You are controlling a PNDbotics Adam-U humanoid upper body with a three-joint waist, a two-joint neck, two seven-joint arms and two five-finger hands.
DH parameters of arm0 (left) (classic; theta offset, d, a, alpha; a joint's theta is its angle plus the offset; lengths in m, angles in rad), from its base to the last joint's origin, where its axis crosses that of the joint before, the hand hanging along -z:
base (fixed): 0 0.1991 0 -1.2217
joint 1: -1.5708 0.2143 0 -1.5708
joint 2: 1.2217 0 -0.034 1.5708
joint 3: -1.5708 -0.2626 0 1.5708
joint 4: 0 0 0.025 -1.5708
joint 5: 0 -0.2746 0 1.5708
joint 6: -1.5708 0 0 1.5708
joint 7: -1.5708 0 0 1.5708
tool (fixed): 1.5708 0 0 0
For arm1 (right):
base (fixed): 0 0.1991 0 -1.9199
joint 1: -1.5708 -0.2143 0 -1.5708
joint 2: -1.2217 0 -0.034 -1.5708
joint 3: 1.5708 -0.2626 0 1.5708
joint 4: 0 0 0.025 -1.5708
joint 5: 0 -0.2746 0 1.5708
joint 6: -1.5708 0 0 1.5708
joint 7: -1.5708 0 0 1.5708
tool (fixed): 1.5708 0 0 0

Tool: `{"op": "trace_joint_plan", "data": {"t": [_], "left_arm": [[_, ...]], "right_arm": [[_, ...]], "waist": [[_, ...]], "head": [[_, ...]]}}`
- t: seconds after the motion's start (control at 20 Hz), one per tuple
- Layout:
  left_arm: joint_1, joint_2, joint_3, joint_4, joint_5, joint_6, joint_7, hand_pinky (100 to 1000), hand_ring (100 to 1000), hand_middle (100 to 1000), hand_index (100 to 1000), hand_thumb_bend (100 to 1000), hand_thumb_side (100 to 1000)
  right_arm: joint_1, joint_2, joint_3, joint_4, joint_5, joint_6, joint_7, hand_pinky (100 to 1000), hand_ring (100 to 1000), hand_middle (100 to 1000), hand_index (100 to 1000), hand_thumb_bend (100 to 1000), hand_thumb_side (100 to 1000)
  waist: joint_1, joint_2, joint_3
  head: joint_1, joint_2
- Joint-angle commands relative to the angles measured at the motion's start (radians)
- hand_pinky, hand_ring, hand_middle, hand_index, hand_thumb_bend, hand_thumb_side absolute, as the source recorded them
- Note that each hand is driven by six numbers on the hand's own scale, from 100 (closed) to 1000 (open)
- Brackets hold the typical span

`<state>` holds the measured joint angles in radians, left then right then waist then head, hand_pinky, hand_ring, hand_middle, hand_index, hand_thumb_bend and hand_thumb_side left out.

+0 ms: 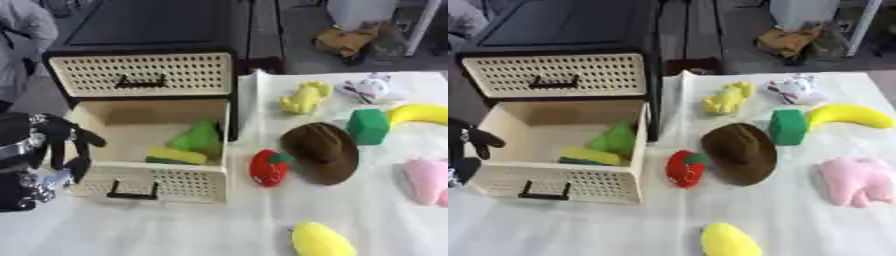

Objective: Pick up objects from table and place into drawer.

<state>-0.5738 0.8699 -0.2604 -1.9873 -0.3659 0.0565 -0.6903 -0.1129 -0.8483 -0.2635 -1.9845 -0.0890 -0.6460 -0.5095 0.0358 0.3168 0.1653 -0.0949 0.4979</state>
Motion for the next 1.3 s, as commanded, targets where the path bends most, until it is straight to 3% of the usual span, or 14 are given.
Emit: {"op": "trace_joint_plan", "data": {"t": [0.05, 0.3, 0.5, 0.8, 0.95, 1.3], "left_arm": [[0.003, 0.053, -0.020, -0.013, 0.012, 0.030, -0.054, 430, 554, 670, 903, 100, 1000], [0.013, 0.082, -0.065, -0.013, 0.021, 0.083, -0.115, 441, 557, 688, 938, 100, 1000], [-0.008, 0.080, -0.086, -0.013, 0.019, 0.098, -0.168, 409, 523, 635, 872, 100, 1000], [-0.042, 0.059, -0.106, -0.013, 0.036, 0.099, -0.167, 381, 503, 621, 825, 100, 1000], [-0.054, 0.048, -0.123, -0.013, 0.050, 0.118, -0.176, 377, 501, 641, 859, 100, 1000], [-0.070, 0.014, -0.198, -0.013, 0.064, 0.229, -0.215, 364, 493, 731, 879, 100, 1000]], "right_arm": [[0.054, 0.000, 0.022, -0.015, 0.110, -0.045, -0.002, 726, 896, 623, 817, 145, 1000], [0.122, 0.036, 0.066, -0.015, 0.256, -0.060, -0.046, 728, 901, 619, 818, 152, 1000], [0.137, 0.049, 0.088, -0.015, 0.316, -0.040, -0.084, 728, 905, 617, 822, 155, 1000], [0.140, 0.065, 0.103, -0.015, 0.340, -0.015, -0.109, 728, 908, 613, 822, 155, 1000], [0.141, 0.071, 0.106, -0.015, 0.342, -0.010, -0.115, 728, 909, 611, 819, 154, 1000], [0.136, 0.080, 0.107, -0.015, 0.337, -0.007, -0.123, 728, 912, 610, 818, 152, 1000]], "waist": [[0.001, -0.008, -0.006], [0.007, -0.003, -0.013], [0.009, -0.004, -0.015], [0.014, -0.005, -0.014], [0.016, -0.005, -0.016], [0.016, 0.000, -0.027]], "head": [[0.017, -0.013], [0.031, -0.019], [0.033, -0.019], [0.038, -0.021], [0.040, -0.023], [0.047, -0.030]]}}
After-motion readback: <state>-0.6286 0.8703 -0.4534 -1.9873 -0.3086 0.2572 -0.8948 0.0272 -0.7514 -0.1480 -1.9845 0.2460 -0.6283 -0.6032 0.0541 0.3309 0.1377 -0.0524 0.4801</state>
